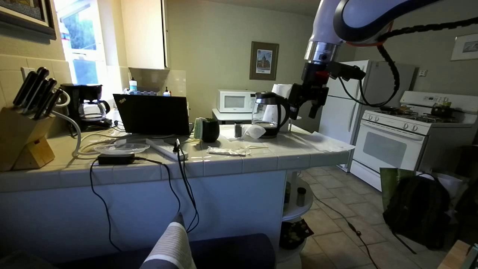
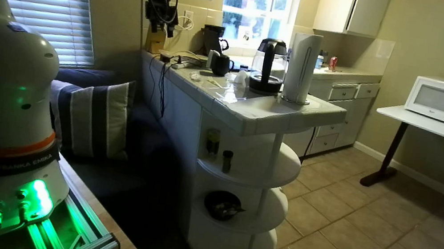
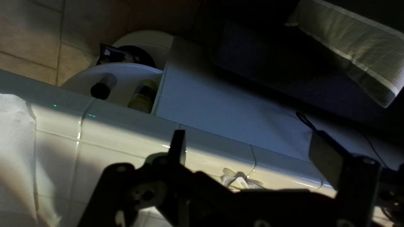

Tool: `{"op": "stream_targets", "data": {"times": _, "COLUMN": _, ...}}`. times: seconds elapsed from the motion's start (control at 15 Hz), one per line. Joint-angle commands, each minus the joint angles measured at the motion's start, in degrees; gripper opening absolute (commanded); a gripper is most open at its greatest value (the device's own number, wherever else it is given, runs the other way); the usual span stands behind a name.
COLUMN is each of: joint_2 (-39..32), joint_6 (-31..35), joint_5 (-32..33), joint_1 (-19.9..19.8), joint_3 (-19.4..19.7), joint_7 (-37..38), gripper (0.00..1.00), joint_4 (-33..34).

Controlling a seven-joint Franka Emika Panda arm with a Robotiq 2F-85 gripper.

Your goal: Use the piece of tissue on the right to wipe the counter

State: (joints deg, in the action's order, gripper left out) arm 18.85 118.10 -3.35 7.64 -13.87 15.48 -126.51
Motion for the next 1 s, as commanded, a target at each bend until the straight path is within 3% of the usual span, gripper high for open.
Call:
{"op": "stream_targets", "data": {"times": 0.0, "joint_2": -3.09, "joint_6": 2.20, "joint_5": 3.26, "joint_1": -3.49, "joint_3": 1.10, "joint_7": 8.05, "gripper": 1.00, "joint_4": -0.29}}
{"op": "stream_targets", "data": {"times": 0.27, "joint_2": -7.12, "joint_6": 5.89, "joint_5": 6.60, "joint_1": -8.10, "joint_3": 4.28, "joint_7": 14.78, "gripper": 1.00, "joint_4": -0.59}}
{"op": "stream_targets", "data": {"times": 0.47, "joint_2": -12.22, "joint_6": 12.19, "joint_5": 11.65, "joint_1": -10.94, "joint_3": 6.47, "joint_7": 20.01, "gripper": 1.00, "joint_4": -0.09}}
{"op": "stream_targets", "data": {"times": 0.67, "joint_2": -18.67, "joint_6": 20.06, "joint_5": 14.36, "joint_1": -11.62, "joint_3": 9.30, "joint_7": 20.77, "gripper": 1.00, "joint_4": 1.48}}
{"op": "stream_targets", "data": {"times": 0.93, "joint_2": -28.33, "joint_6": 25.86, "joint_5": 13.64, "joint_1": -10.60, "joint_3": 12.89, "joint_7": 17.97, "gripper": 1.00, "joint_4": 6.91}}
